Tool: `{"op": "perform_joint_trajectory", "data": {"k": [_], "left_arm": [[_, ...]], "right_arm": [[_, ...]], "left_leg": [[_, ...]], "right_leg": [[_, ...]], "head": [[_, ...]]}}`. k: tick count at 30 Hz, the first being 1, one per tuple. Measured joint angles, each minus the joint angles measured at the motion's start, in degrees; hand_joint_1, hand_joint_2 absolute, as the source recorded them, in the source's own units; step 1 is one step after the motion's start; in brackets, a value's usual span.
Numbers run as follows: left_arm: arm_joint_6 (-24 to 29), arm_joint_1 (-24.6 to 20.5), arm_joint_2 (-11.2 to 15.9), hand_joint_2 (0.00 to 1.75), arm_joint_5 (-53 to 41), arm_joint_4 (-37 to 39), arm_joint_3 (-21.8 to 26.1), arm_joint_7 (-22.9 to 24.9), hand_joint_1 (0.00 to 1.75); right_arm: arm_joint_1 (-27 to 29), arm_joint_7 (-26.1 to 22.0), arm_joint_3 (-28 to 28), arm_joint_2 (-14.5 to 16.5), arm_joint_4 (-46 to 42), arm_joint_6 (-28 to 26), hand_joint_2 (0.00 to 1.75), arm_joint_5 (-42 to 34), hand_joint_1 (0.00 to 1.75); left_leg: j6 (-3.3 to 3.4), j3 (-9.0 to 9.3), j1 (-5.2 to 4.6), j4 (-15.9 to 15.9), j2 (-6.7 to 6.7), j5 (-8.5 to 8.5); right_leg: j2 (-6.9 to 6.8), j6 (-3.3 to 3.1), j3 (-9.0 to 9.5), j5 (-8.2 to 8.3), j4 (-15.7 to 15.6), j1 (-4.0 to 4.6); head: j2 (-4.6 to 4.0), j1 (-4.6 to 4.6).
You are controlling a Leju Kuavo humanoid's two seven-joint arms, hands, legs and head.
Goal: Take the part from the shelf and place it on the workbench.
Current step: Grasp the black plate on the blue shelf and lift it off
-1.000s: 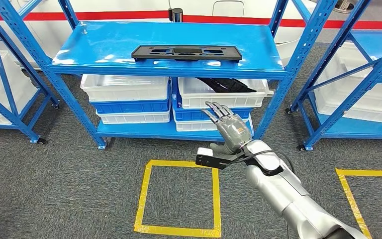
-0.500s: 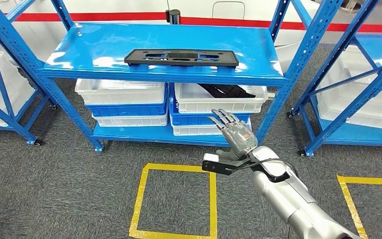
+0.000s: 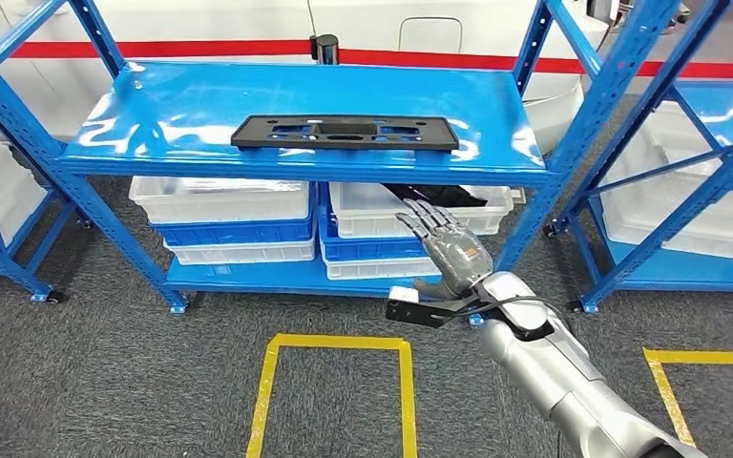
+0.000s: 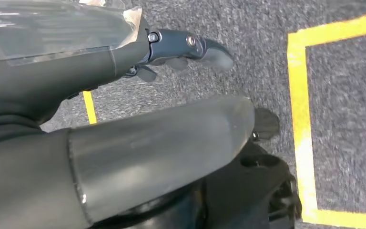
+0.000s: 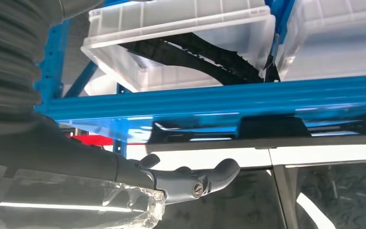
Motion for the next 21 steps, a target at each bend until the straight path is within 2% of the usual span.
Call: {"op": "perform_joint_trajectory", "data": {"k": [2, 3, 4, 6, 7, 8, 9, 10, 11, 12, 13, 14, 15, 18, 19, 20, 21], "left_arm": [[-0.01, -0.03, 0.02, 0.0, -0.04, -0.01, 0.0, -0.01, 0.0], [-0.03, -0.05, 0.03, 0.0, -0.05, -0.02, 0.0, -0.02, 0.0], [-0.07, -0.09, 0.04, 0.0, -0.04, -0.02, 0.0, -0.02, 0.0], [-0.15, -0.14, 0.05, 0.0, -0.03, -0.01, 0.0, 0.01, 0.0], [-0.14, -0.13, 0.06, 0.0, -0.03, -0.01, 0.0, 0.05, 0.0], [-0.09, -0.07, 0.05, 0.0, -0.03, 0.0, 0.01, 0.11, 0.0], [-0.03, -0.02, 0.03, 0.0, -0.03, 0.0, 0.01, 0.17, 0.0], [0.06, 0.01, -0.01, 0.0, -0.03, 0.0, 0.02, 0.23, 0.0], [0.12, 0.06, -0.11, 0.0, -0.03, 0.02, 0.02, 0.28, 0.0], [0.19, 0.03, -0.21, 0.0, -0.04, 0.08, 0.02, 0.33, 0.0], [0.31, -0.04, -0.28, 0.0, -0.04, 0.14, 0.02, 0.39, 0.0], [0.4, -0.09, -0.34, 0.0, -0.04, 0.2, 0.02, 0.44, 0.0], [0.48, -0.18, -0.33, 0.0, -0.05, 0.25, 0.02, 0.48, 0.0], [0.56, -0.3, -0.22, 0.0, -0.13, 0.17, 0.02, 0.49, 0.0], [0.55, -0.32, -0.2, 0.0, -0.2, 0.15, 0.02, 0.48, 0.0], [0.54, -0.27, -0.19, 0.0, -0.26, 0.14, 0.01, 0.47, 0.0], [0.52, -0.28, -0.19, 0.0, -0.3, 0.15, 0.01, 0.46, 0.0]], "right_arm": [[-0.05, 0.0, -0.19, -0.18, -0.2, -0.03, 1.75, -0.02, 0.0], [-0.08, 0.0, -0.24, -0.27, -0.31, -0.04, 1.75, -0.03, 0.0], [-0.09, -0.01, -0.29, -0.36, -0.39, -0.04, 1.75, -0.04, 0.0], [0.03, -0.01, -0.32, -0.54, -0.44, -0.04, 1.75, -0.08, 0.0], [0.17, -0.01, -0.32, -0.66, -0.44, -0.03, 1.75, -0.12, 0.0], [0.29, -0.01, -0.32, -0.79, -0.44, -0.03, 1.75, -0.15, 0.0], [0.35, -0.01, -0.33, -0.92, -0.44, -0.03, 1.75, -0.18, 0.0], [0.35, -0.02, -0.35, -1.02, -0.44, -0.03, 1.75, -0.2, 0.0], [0.33, -0.02, -0.4, -1.13, -0.44, -0.03, 1.75, -0.21, 0.0], [0.3, -0.02, -0.44, -1.2, -0.43, -0.03, 1.75, -0.21, 0.0], [0.26, -0.02, -0.47, -1.21, -0.43, -0.03, 1.75, -0.19, 0.0], [0.21, -0.02, -0.48, -1.19, -0.42, -0.03, 1.75, -0.14, 0.0], [0.12, -0.02, -0.48, -1.13, -0.41, -0.03, 1.75, -0.09, 0.0], [-0.26, -0.01, -0.6, -0.84, -0.56, -0.07, 1.75, -0.01, 0.0], [-0.41, 0.0, -0.64, -0.72, -0.62, -0.09, 1.75, 0.02, 0.0], [-0.51, 0.01, -0.66, -0.58, -0.66, -0.1, 1.75, 0.07, 0.0], [-0.54, 0.02, -0.63, -0.47, -0.66, -0.1, 1.75, 0.12, 0.0]], "left_leg": [[1.21, 0.27, -0.53, -0.01, -0.18, -0.24], [1.8, 0.5, -0.71, -0.06, -0.26, -0.36], [2.34, 0.73, -0.84, -0.11, -0.3, -0.55], [3.13, 1.19, -1.25, -0.1, -0.45, -1.19], [3.4, 1.58, -1.52, -0.1, -0.59, -1.59], [3.59, 2.14, -1.85, -0.09, -0.77, -2.05], [3.77, 2.85, -2.23, -0.1, -0.95, -2.57], [3.93, 3.7, -2.64, -0.11, -1.11, -3.15], [4.09, 4.32, -2.96, -0.16, -1.23, -3.77], [4.12, 4.85, -3.35, -0.15, -1.32, -4.42], [4.08, 5.15, -3.53, -0.13, -1.4, -4.97], [3.94, 5.2, -3.54, -0.13, -1.47, -5.39], [3.68, 5.34, -3.5, -0.15, -1.5, -5.68], [2.55, 5.73, -3.29, 0.68, -1.26, -6.92], [2.02, 4.85, -3.16, 2.82, -1.11, -7.92], [1.48, 2.84, -2.76, 6.36, -0.94, -9.2], [0.9, -0.05, -2.28, 10.72, -0.85, -10.63]], "right_leg": [[-0.07, 0.73, 0.12, -0.48, 0.37, -0.15], [-0.14, 0.81, -0.65, -1.23, 2.18, -0.27], [-0.22, 0.67, -2.5, -2.42, 5.68, -0.38], [-0.31, 0.25, -8.42, -5.11, 15.32, -0.24], [-0.33, 0.23, -11.33, -5.66, 19.06, -0.01], [-0.33, 0.33, -13.19, -5.08, 20.45, 0.33], [-0.32, 0.45, -13.81, -3.38, 19.34, 0.79], [-0.3, 0.39, -13.29, -0.7, 15.87, 1.38], [-0.26, -0.08, -12.15, 2.41, 11.16, 2.06], [-0.23, -0.88, -10.83, 4.84, 7.16, 2.68], [-0.22, -1.78, -9.87, 6.43, 4.34, 3.07], [-0.23, -2.61, -9.36, 7.03, 3.06, 3.32], [-0.26, -3.19, -9.09, 6.83, 2.99, 3.36], [-0.27, -4.29, -7.62, 6.34, 1.74, 2.35], [-0.29, -4.65, -6.86, 6.15, 1.25, 1.9], [-0.31, -4.94, -6.26, 5.85, 1.0, 1.69], [-0.36, -5.16, -5.84, 5.49, 0.94, 1.56]], "head": [[0.0, 0.17], [-0.01, 0.26], [-0.01, 0.34], [-0.01, 0.54], [0.0, 0.61], [0.0, 0.68], [0.0, 0.73], [0.0, 0.77], [-0.01, 0.79], [-0.01, 0.6], [-0.01, 0.44], [-0.01, 0.28], [-0.01, 0.15], [0.0, 0.33], [0.0, 0.3], [0.0, 0.24], [0.0, 0.16]]}}
